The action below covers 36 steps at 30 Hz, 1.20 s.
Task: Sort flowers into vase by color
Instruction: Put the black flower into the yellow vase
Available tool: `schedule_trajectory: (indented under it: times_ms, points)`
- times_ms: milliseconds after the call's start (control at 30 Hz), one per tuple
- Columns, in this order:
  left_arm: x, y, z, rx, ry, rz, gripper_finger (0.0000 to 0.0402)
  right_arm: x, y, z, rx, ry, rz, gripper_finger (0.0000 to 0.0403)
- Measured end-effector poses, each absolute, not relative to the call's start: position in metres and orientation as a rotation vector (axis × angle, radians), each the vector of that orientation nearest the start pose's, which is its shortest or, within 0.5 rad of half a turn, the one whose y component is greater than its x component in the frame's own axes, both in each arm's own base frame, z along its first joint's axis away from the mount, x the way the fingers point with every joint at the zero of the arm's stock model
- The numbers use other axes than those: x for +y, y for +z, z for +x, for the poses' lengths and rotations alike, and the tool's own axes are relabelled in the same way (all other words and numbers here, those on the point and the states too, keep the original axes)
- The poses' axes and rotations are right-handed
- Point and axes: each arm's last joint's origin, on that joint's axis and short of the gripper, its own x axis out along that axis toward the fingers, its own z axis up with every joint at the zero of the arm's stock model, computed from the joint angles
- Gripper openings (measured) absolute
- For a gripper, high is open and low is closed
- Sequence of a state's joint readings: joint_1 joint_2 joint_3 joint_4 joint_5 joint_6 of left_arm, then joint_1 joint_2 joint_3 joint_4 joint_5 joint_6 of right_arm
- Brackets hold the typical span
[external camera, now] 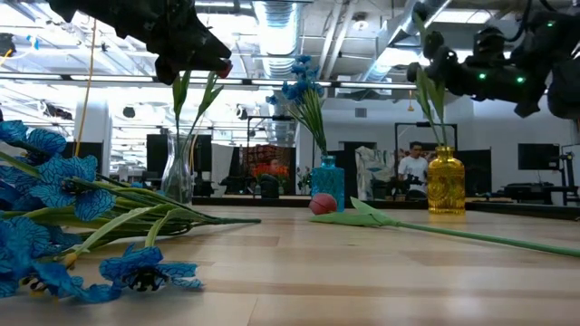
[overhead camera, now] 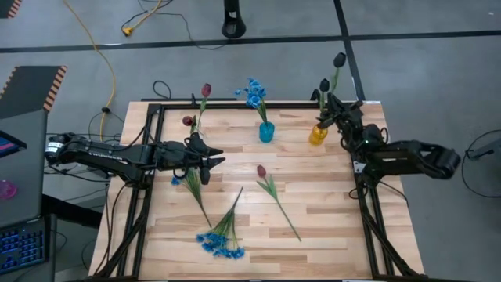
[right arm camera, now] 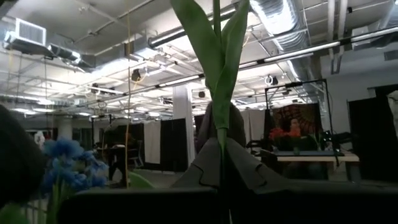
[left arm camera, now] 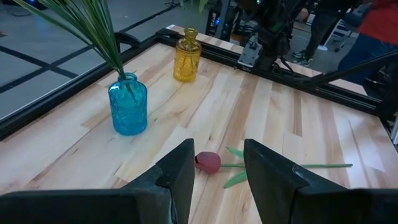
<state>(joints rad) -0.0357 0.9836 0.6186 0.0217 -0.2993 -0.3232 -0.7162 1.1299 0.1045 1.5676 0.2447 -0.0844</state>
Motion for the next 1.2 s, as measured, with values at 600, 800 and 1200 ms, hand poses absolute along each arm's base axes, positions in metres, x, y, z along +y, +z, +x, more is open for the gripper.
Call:
schedule_trajectory:
  times_ms: [600,800,1200]
  points:
    - [0.001,0.260,0.214,0.294,0.314,-0.266,0.0125,-0.118,0.207,0.124,-0.454,-0.984,-0.192,0.0033]
    - [0.001,0.260,0.214,0.294,0.313,-0.265,0.0126,-0.120,0.202,0.126,-0.391,-0.987,-0.178,0.0032]
    - [0.001,0.260,0.214,0.295,0.312,-0.261,0.0126,-0.121,0.199,0.127,-0.352,-0.987,-0.169,0.0038]
